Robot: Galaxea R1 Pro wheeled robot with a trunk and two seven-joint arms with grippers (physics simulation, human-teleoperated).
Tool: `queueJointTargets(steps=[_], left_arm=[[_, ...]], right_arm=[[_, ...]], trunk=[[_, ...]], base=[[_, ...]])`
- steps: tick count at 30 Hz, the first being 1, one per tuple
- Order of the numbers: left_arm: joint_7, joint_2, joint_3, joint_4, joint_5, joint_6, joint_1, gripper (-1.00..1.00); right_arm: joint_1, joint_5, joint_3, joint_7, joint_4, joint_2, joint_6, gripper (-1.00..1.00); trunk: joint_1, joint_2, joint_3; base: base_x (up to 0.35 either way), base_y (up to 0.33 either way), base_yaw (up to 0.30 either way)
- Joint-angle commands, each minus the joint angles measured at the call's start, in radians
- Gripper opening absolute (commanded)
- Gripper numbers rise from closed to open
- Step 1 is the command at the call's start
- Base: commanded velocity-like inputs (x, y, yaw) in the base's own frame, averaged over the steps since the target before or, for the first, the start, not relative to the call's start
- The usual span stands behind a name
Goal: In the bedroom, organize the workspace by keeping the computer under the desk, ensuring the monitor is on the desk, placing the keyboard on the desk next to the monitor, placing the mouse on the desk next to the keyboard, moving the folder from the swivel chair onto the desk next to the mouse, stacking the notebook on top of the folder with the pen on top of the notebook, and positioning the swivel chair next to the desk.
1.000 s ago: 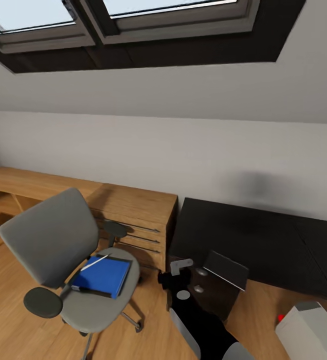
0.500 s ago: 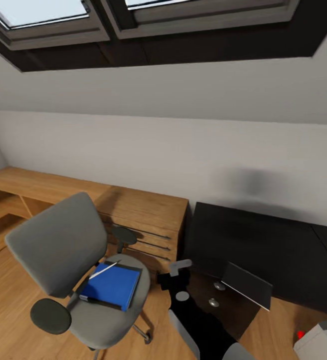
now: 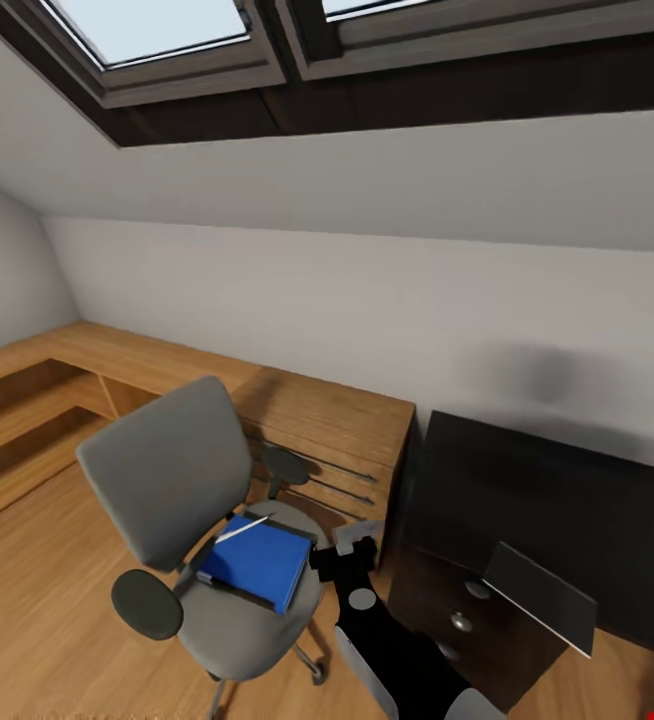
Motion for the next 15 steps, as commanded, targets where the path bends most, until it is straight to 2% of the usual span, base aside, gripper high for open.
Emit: queueJointTargets(steps=[1, 15], left_arm=[[0.008, 0.001, -0.005, -0.002, 0.010, -0.002, 0.000, 1.00], [0.009, 0.001, -0.005, -0.002, 0.010, -0.002, 0.000, 1.00]], right_arm=[[-0.001, -0.004, 0.004, -0.007, -0.001, 0.000, 0.005, 1.00], [-0.001, -0.004, 0.032, -0.007, -0.001, 0.000, 0.004, 1.00]], trunk=[[0.000, -0.001, -0.001], [0.000, -0.001, -0.001]], base=[[0.000, 0.000, 0.273], [0.000, 0.000, 0.273]])
